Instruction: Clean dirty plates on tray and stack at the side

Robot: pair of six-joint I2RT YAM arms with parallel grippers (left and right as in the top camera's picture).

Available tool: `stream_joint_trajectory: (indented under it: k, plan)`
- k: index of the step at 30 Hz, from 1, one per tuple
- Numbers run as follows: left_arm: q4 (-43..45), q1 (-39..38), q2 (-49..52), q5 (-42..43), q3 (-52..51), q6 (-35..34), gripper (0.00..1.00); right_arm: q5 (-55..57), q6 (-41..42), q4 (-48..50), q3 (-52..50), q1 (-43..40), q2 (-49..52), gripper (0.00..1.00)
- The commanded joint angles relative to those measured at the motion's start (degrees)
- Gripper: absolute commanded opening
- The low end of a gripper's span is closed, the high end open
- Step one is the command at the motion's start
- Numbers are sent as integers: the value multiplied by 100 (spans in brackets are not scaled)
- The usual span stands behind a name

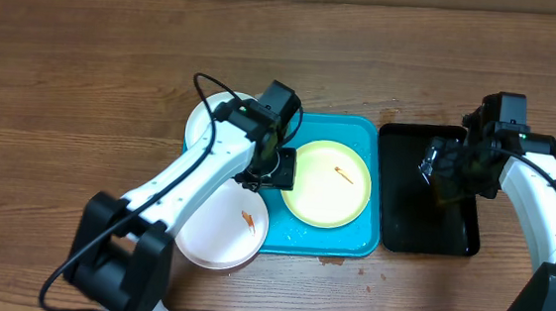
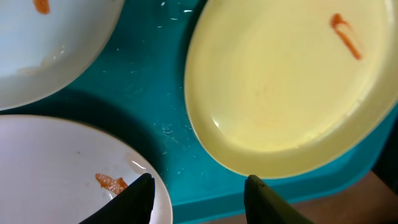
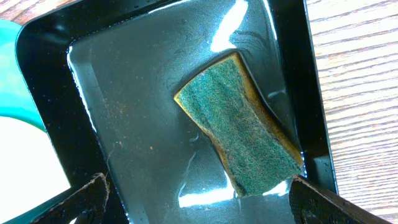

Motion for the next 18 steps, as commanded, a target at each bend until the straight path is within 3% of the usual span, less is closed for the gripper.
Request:
stream_joint_trajectory:
  k: [1, 4, 7, 18]
  plan:
    - [92, -55, 391, -376, 105, -302, 48, -11, 4, 17, -37, 31, 35, 95]
    - [127, -59, 654, -343, 105, -538, 41, -11, 4, 20, -42, 31, 35, 95]
    - [221, -76, 846, -345, 105, -542, 28, -11, 4, 24, -42, 31, 35, 95]
    - [758, -155, 1075, -348, 105, -529, 21, -9, 2, 24, -42, 31, 35, 95]
